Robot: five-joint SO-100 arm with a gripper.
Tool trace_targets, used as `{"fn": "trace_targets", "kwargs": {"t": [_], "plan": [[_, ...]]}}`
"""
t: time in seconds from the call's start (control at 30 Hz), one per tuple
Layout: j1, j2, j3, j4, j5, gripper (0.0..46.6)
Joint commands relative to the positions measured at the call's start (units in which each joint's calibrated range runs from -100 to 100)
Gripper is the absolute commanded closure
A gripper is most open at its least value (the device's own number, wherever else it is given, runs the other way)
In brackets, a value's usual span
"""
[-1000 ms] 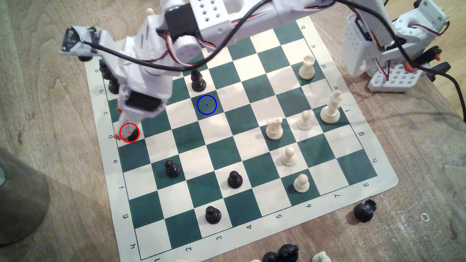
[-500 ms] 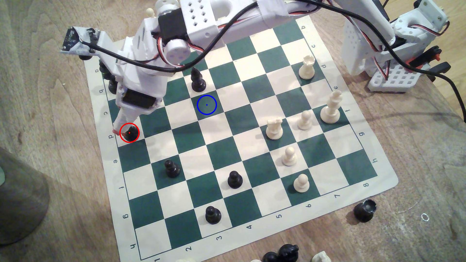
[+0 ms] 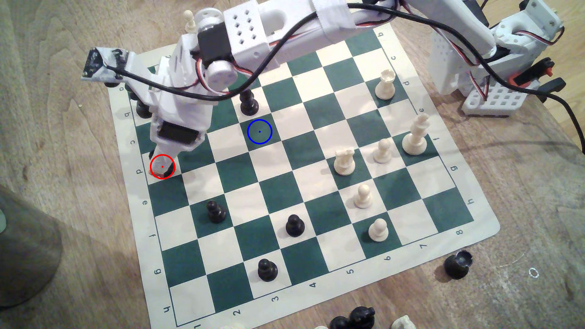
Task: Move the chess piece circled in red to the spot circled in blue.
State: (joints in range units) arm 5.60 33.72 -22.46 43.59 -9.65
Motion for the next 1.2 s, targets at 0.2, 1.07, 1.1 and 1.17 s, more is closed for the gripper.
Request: {"fn": "trace_targets", "kwargs": {"t": [0.2, 1.07, 1.1, 1.17], "plan": [[-0.72, -1.47, -3.56, -1.33, 0.00, 28.2], [-0.95, -0.28, -3.20, -2.96, -0.29, 40.8], [-1.03, -0.36, -3.20, -2.96, -0.29, 41.2], [-1.11, -0.36, -3.20, -2.96, -0.34, 45.4]]}}
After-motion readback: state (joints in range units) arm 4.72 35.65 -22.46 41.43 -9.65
